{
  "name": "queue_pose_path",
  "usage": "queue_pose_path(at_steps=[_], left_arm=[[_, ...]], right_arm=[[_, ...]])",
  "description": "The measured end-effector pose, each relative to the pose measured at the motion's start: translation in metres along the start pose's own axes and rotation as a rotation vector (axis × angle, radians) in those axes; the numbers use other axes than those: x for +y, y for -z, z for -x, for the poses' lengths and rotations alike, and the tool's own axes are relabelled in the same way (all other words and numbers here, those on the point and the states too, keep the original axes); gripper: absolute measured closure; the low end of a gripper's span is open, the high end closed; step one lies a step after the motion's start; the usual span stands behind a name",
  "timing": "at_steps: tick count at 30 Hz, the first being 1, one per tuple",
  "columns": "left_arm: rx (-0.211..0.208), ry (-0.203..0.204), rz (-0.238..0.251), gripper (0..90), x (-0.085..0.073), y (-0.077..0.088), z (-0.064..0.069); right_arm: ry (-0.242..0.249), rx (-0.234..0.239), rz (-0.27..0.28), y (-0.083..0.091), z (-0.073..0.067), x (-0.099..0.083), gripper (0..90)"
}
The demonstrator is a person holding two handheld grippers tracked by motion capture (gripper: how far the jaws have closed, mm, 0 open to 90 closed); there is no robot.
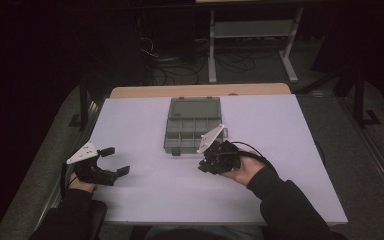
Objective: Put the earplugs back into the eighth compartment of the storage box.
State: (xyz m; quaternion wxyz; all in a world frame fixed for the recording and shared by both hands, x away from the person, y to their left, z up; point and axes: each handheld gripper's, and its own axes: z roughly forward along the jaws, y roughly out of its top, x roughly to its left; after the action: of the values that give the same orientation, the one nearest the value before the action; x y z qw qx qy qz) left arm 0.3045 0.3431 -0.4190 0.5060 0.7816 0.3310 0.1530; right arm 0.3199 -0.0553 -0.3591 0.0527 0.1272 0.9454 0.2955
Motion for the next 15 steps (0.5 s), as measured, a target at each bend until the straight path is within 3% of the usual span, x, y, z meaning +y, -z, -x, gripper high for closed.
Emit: queue_pose_path(at_steps=[15], left_arm=[[0.001,-0.002,-0.002,0.0,0.0,0.0,0.0]], right_arm=[[-0.03,-0.061,0.022,0.023,0.024,0.012,79.1]])
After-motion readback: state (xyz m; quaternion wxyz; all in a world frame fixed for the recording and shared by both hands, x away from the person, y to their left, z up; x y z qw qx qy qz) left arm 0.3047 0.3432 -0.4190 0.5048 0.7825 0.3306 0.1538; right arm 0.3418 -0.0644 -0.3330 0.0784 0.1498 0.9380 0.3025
